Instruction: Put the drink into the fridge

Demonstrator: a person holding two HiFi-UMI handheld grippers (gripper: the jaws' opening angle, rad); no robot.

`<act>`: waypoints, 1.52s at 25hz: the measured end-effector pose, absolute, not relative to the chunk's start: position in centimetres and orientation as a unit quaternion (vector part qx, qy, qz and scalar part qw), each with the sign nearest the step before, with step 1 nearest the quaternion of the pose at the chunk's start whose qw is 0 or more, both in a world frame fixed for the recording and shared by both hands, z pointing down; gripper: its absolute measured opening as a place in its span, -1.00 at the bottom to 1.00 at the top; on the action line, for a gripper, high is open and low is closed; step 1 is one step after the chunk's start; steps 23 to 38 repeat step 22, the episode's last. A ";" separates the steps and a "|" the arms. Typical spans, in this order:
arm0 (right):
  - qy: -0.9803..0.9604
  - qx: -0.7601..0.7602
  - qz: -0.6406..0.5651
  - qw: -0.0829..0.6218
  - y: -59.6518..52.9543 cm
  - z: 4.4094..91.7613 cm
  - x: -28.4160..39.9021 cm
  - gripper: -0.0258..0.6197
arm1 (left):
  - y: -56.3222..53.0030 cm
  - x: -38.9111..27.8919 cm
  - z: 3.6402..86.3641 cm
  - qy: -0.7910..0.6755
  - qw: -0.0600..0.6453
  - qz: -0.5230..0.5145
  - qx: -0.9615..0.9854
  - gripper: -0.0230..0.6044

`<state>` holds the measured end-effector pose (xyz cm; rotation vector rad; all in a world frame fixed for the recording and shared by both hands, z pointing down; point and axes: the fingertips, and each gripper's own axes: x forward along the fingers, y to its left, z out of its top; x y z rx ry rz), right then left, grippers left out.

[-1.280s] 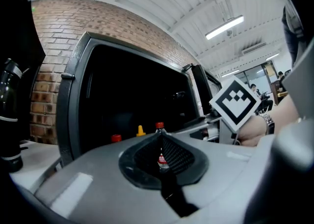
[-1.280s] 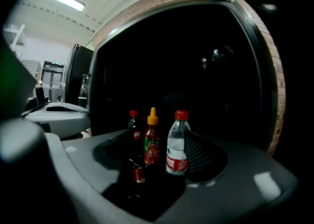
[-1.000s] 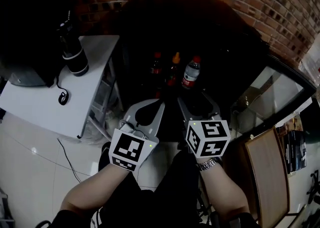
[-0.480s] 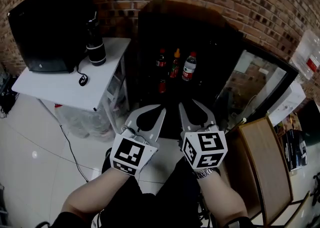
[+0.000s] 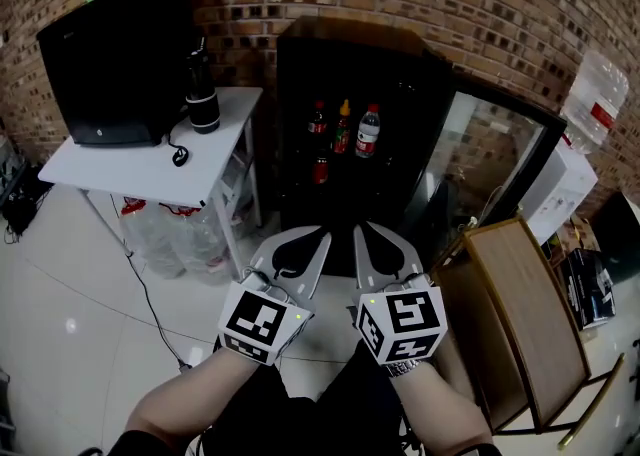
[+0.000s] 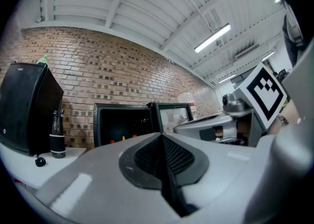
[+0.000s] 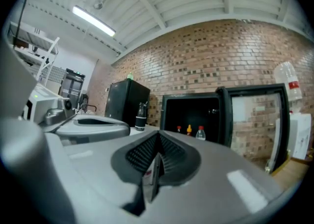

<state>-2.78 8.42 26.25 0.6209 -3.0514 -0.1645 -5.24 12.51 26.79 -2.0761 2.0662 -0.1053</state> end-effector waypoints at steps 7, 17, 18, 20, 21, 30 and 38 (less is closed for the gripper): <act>-0.980 0.194 -0.052 0.006 11.0 26.1 -0.6 -0.92 | 14.8 -2.9 26.7 0.700 0.107 -0.039 -0.705 -0.91; -0.980 0.188 -0.061 0.003 12.8 25.9 -0.1 -0.92 | 16.2 -2.2 26.5 0.702 0.111 -0.032 -0.703 -0.91; -0.980 0.188 -0.062 0.002 12.8 26.0 -0.1 -0.92 | 16.2 -2.3 26.6 0.702 0.113 -0.033 -0.703 -0.91; -0.980 0.188 -0.063 0.001 12.8 26.1 -0.2 -0.92 | 16.1 -2.4 26.8 0.701 0.115 -0.034 -0.703 -0.91; -0.980 0.188 -0.064 0.001 12.8 26.2 -0.3 -0.92 | 16.1 -2.5 26.8 0.701 0.116 -0.034 -0.702 -0.91; -0.980 0.188 -0.064 0.001 12.8 26.3 -0.3 -0.92 | 16.1 -2.5 26.9 0.701 0.116 -0.034 -0.702 -0.91; -0.980 0.188 -0.064 0.001 12.8 26.3 -0.3 -0.92 | 16.1 -2.5 26.9 0.701 0.116 -0.034 -0.702 -0.91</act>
